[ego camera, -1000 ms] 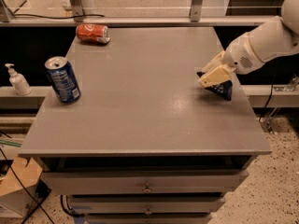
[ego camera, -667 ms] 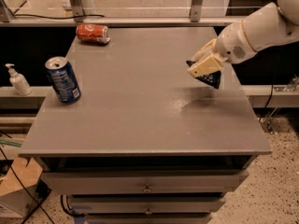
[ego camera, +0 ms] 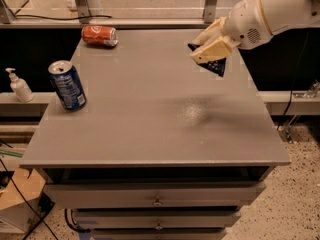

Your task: Move rxbar blueberry near pepsi can

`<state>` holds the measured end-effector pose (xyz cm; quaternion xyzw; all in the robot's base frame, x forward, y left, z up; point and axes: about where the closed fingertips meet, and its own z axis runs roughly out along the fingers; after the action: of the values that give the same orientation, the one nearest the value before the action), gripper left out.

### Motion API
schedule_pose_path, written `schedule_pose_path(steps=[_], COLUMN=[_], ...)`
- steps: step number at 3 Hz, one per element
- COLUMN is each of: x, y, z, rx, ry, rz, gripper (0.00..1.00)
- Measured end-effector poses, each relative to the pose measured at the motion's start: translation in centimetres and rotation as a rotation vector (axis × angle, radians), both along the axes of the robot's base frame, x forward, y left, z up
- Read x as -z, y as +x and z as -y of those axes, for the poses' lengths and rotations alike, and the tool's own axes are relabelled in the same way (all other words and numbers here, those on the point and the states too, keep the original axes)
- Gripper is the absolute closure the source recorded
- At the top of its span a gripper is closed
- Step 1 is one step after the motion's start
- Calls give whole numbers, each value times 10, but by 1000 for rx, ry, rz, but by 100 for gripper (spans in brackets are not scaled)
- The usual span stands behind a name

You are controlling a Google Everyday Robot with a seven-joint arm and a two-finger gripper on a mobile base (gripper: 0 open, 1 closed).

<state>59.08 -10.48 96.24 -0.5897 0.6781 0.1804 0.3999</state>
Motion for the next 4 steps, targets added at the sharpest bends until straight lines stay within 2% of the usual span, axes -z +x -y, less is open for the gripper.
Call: schedule_pose_path(steps=[1,2,3,4], x=[12,21,34,55], y=[6,4,-9,-21], z=[-33,-95,-159,-206], rx=[-63,-203,-355,-461], ry=[74,179,269,305], rz=[-30,-62,-113,-177], gripper=[100,100,100,82])
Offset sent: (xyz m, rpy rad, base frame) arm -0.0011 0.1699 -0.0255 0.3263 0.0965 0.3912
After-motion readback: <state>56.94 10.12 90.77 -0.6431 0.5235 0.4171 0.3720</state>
